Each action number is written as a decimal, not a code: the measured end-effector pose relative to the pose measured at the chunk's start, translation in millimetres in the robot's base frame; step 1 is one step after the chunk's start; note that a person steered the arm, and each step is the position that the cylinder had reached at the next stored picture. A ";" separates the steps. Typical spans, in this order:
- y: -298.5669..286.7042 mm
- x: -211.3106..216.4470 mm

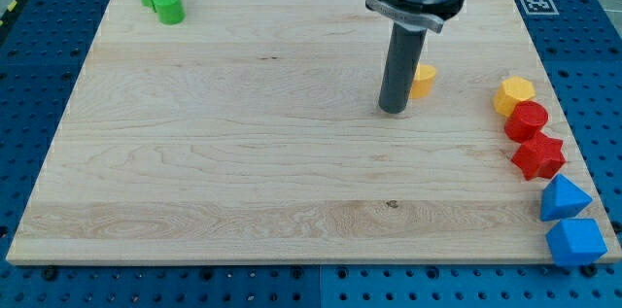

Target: Place yellow heart on top of yellow hexagon

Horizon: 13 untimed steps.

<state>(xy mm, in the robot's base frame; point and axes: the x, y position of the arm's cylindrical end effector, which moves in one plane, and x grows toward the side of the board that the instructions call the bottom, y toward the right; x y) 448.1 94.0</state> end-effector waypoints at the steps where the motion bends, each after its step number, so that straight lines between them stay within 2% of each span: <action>1: 13.4 -0.4; 4: 21.0 -38.5; 5: 21.3 -17.5; 7: 7.8 -46.4; 10: 4.8 -46.4; 12: 4.7 -71.0; 13: 27.6 -73.3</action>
<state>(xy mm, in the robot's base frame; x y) 374.8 121.6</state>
